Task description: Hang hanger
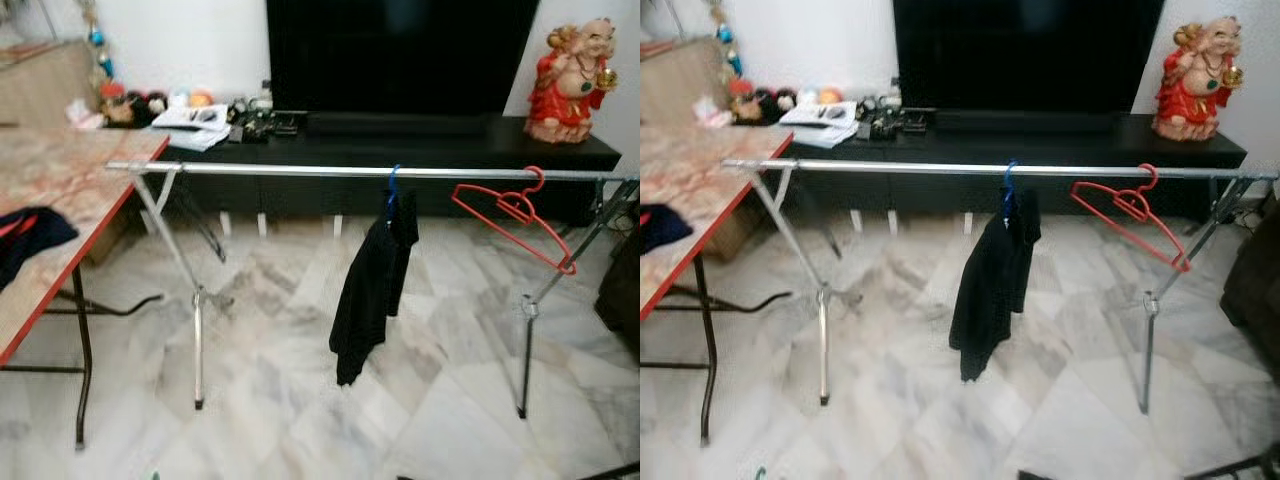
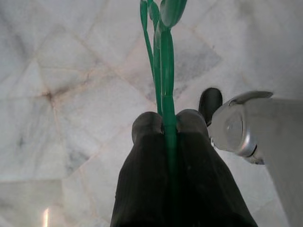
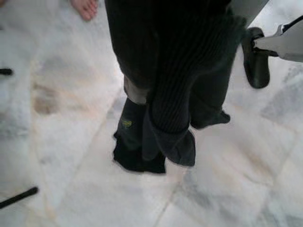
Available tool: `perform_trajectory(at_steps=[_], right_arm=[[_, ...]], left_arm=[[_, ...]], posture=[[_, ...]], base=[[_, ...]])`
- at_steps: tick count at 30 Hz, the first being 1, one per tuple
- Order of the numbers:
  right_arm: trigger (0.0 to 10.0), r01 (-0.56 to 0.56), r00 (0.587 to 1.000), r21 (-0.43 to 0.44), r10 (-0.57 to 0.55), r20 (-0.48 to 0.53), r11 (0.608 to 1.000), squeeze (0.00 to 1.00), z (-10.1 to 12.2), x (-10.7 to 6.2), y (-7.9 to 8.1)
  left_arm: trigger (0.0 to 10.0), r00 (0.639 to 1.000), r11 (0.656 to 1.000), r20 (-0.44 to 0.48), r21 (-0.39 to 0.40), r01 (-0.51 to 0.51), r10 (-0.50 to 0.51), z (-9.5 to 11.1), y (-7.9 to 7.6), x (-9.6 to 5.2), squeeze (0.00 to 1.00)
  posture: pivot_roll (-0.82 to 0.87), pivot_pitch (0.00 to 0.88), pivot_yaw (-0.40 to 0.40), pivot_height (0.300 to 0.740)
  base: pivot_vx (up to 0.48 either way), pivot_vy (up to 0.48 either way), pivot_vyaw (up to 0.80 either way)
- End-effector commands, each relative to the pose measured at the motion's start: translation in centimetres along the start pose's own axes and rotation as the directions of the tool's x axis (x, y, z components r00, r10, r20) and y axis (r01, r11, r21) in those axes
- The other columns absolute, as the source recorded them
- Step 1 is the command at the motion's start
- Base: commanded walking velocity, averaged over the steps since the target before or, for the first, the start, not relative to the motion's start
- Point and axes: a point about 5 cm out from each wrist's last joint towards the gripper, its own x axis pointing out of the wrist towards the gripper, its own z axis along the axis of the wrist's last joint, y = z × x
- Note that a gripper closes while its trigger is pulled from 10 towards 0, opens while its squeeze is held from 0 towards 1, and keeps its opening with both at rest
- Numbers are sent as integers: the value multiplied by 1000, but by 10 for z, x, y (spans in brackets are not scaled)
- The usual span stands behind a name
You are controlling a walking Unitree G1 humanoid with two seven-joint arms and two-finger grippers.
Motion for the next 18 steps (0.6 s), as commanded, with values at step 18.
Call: perform_trajectory(at_steps=[18], right_arm=[[10000, -30, 997, -37, 33, 74, 999, 0, 23, 2, 9]], left_arm=[[10000, 999, 997, 35, 61, 36, -38, 15, -10, 2, 0]], posture=[[87, 0, 2, 740]], base=[[-141, 0, 289]])
